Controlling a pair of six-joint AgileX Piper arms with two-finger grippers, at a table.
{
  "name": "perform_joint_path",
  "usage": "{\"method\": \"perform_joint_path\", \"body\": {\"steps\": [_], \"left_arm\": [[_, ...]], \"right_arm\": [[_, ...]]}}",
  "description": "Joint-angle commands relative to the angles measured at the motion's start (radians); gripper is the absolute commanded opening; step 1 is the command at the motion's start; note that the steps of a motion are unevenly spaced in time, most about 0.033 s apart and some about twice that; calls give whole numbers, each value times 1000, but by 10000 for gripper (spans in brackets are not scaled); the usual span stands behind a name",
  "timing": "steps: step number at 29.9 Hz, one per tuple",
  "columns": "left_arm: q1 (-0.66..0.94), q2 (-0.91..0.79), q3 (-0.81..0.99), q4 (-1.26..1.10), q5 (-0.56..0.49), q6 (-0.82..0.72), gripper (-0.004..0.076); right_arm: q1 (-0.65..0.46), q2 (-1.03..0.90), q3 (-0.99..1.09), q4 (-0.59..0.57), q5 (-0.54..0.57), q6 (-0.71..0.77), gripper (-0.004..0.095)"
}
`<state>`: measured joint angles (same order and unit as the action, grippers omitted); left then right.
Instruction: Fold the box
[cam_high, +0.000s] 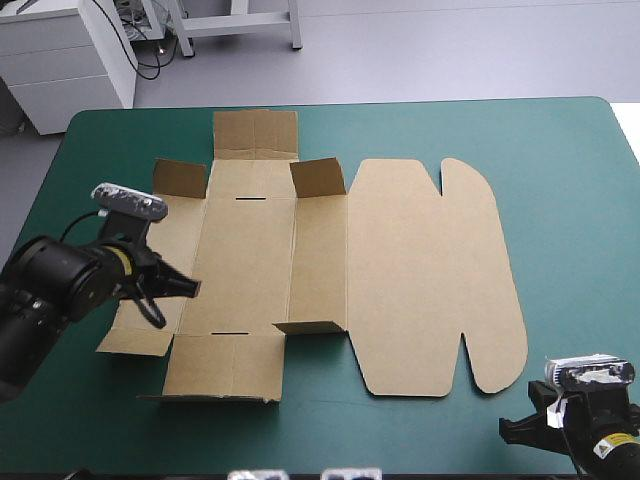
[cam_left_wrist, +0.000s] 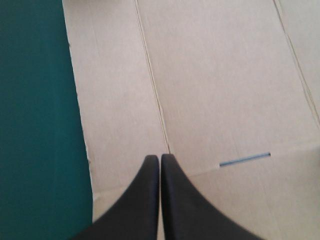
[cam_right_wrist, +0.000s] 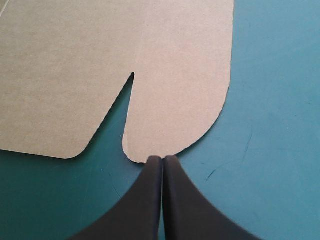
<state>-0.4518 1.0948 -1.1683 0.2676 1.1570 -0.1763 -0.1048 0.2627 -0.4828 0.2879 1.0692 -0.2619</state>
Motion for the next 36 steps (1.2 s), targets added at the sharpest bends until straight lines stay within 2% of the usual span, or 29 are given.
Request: {"method": "perform_joint_path", "body": {"steps": [1,5,10,17,19,22,27,31,36], "left_arm": [[29,68,-93,37,-100,-4,-8],[189,152,-153,-17,-148,11,-8],[514,216,-184,-312,-145,216,-8],[890,277,-184,-698,-33,510,-8],[959,296,-184,-765,-31,542,-7],[1011,333,-184,-838,-3,644,-7],[1020,429,-184,-845,138,736,-7],[1020,488,-175,-833,135,731,-8],[1020,534,-170,-702,131,746,-8]], "right_arm": [[3,10,-23,17,-53,-2,-4],[3,10,-23,16,-53,-2,-4],[3,10,-23,6,-51,-2,-4],[3,10,-23,3,-49,-2,-4],[3,10,-23,3,-49,-2,-4],[3,10,-23,3,-49,-2,-4],[3,10,-23,2,-49,-2,-4],[3,10,-23,1,-49,-2,-4],[3,10,-23,0,-49,-2,-4]]}}
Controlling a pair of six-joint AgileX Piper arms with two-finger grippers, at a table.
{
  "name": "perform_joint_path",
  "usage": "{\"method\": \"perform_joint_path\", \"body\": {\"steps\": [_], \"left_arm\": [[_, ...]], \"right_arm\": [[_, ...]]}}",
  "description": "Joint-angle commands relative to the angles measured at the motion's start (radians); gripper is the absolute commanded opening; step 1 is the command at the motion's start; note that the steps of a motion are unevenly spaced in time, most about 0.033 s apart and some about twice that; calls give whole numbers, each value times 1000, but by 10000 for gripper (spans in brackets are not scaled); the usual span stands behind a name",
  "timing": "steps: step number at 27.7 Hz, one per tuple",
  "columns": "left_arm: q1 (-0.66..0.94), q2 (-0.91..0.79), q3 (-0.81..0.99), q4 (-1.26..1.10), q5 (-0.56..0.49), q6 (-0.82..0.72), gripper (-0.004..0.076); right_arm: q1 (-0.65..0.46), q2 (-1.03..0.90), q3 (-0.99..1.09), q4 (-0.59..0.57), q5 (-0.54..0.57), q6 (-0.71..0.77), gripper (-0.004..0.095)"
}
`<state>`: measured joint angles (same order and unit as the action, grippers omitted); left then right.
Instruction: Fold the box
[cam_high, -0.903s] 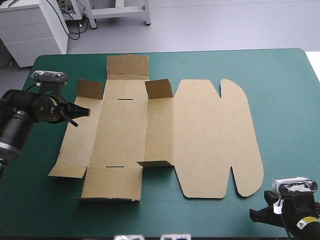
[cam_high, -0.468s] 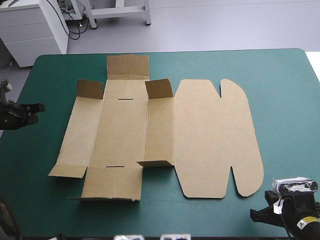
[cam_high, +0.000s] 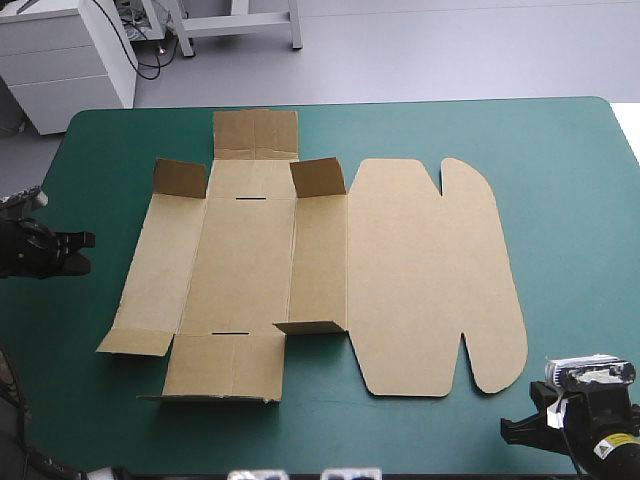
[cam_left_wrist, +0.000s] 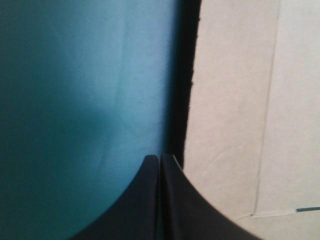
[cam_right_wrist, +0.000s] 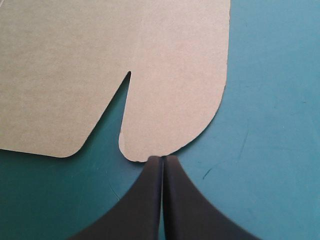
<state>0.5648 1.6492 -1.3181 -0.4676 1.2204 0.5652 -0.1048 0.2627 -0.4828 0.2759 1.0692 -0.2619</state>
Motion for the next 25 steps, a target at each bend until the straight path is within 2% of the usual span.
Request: {"method": "perform_joint_path", "body": {"steps": [1,6,9,11,16,18,22,25], "left_arm": [[3,-15,-20,61,67,-4,-8],[3,-1,-19,90,67,-15,-4],[-3,3,-18,88,65,-13,34],[-5,10,-17,79,67,-13,93],[-5,13,-16,54,67,-15,375],[-5,13,-3,1,67,-24,444],[-5,30,77,-141,74,40,461],[-7,36,118,-160,74,85,461]], "right_arm": [[3,10,-23,12,-49,-2,-4],[3,10,-23,12,-49,-2,-4],[3,10,-23,10,-49,-2,-4],[3,10,-23,10,-49,-2,-4],[3,10,-23,10,-49,-2,-4],[3,10,-23,10,-49,-2,-4],[3,10,-23,10,-49,-2,-4],[3,10,-23,10,-49,-2,-4]]}}
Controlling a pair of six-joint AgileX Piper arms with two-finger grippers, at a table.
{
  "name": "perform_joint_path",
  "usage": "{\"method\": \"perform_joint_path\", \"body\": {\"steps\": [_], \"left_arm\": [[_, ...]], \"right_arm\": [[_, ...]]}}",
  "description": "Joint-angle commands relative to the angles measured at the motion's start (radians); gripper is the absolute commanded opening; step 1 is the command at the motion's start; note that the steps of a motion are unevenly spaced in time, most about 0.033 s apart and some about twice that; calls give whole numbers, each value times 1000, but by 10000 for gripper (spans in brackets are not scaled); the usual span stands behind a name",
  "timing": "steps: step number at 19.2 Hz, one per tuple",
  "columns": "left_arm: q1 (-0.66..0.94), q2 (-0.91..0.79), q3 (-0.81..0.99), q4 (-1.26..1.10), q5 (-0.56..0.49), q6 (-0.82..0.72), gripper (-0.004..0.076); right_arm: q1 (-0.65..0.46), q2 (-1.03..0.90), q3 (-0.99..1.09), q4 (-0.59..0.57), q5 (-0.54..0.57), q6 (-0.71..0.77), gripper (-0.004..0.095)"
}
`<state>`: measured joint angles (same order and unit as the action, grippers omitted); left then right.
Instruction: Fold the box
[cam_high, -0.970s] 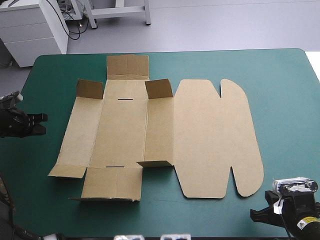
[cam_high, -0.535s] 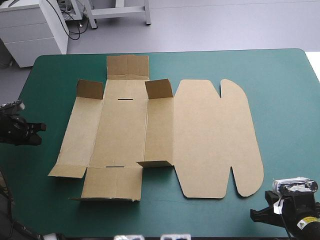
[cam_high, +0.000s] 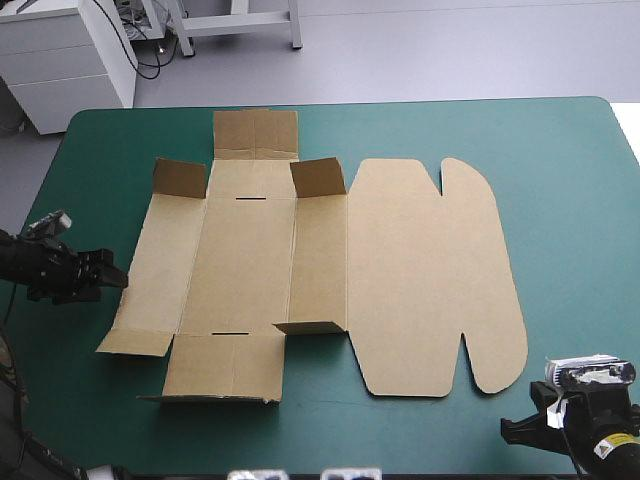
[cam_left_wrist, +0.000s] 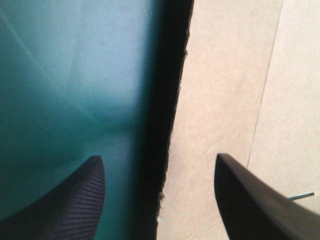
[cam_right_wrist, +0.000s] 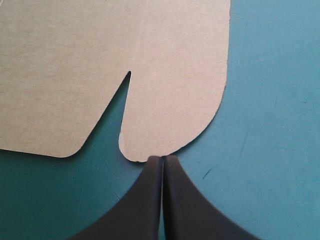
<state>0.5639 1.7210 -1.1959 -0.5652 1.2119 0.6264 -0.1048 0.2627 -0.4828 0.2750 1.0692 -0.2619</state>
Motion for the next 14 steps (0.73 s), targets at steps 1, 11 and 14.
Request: {"method": "perform_joint_path", "body": {"steps": [1,11,14], "left_arm": [[-6,-29,-4,-63,81,24,461],[-115,30,-4,-182,78,4,461],[-165,30,-4,-189,73,-4,459]], "right_arm": [[3,10,-23,11,-49,-2,-4],[3,12,-23,11,-49,-2,-4],[3,12,-23,11,-49,-2,-5]]}}
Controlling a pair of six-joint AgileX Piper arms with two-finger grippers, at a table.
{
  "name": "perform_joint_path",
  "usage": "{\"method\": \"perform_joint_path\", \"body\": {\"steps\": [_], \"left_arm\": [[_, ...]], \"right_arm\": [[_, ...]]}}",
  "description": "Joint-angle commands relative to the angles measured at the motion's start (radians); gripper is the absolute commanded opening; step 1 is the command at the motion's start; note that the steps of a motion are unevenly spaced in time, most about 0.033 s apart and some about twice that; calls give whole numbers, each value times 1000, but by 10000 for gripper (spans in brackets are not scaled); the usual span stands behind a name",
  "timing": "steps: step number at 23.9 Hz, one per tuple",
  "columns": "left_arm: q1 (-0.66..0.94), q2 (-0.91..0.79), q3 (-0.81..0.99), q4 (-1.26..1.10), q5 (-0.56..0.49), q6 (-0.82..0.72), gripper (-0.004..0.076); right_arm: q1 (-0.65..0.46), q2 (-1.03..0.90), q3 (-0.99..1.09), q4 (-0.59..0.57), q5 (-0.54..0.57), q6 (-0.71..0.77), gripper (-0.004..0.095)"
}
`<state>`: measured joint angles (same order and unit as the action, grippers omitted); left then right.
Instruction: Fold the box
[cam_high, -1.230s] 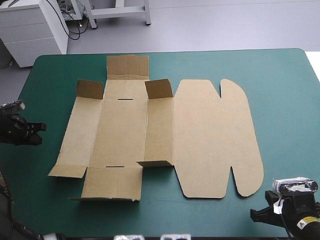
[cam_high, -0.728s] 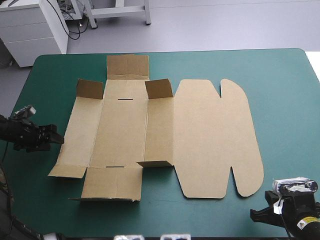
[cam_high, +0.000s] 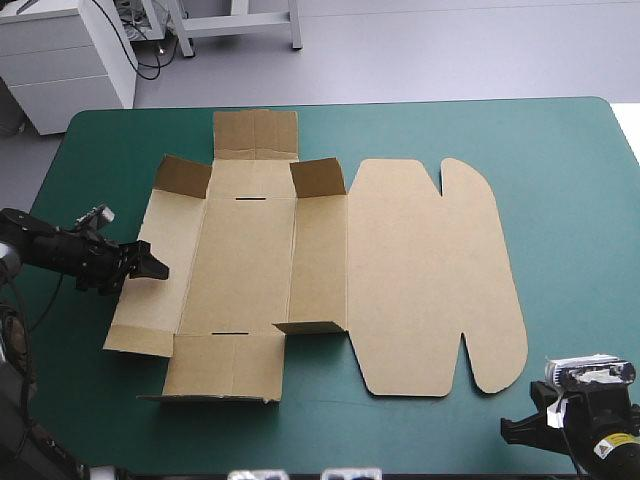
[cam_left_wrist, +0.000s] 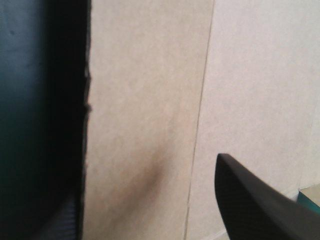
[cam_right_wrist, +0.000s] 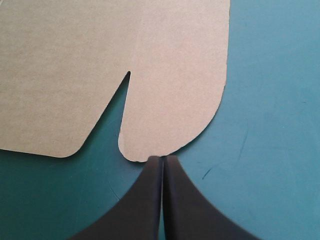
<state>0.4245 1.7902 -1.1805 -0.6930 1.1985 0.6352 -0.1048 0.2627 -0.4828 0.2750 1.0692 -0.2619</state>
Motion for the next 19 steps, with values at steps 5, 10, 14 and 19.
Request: {"method": "perform_joint_path", "body": {"steps": [5,10,14,19], "left_arm": [[-83,-39,-20,-56,81,-20,458],[-90,-39,-20,5,89,-20,368],[-90,-39,-20,24,85,-20,179],[-90,-39,-32,26,66,-18,-6]], "right_arm": [[3,12,-23,11,-49,-2,-4],[3,12,-23,11,-49,-2,-4],[3,12,-23,11,-49,-2,-4],[3,12,-23,11,-49,-2,-5]]}}
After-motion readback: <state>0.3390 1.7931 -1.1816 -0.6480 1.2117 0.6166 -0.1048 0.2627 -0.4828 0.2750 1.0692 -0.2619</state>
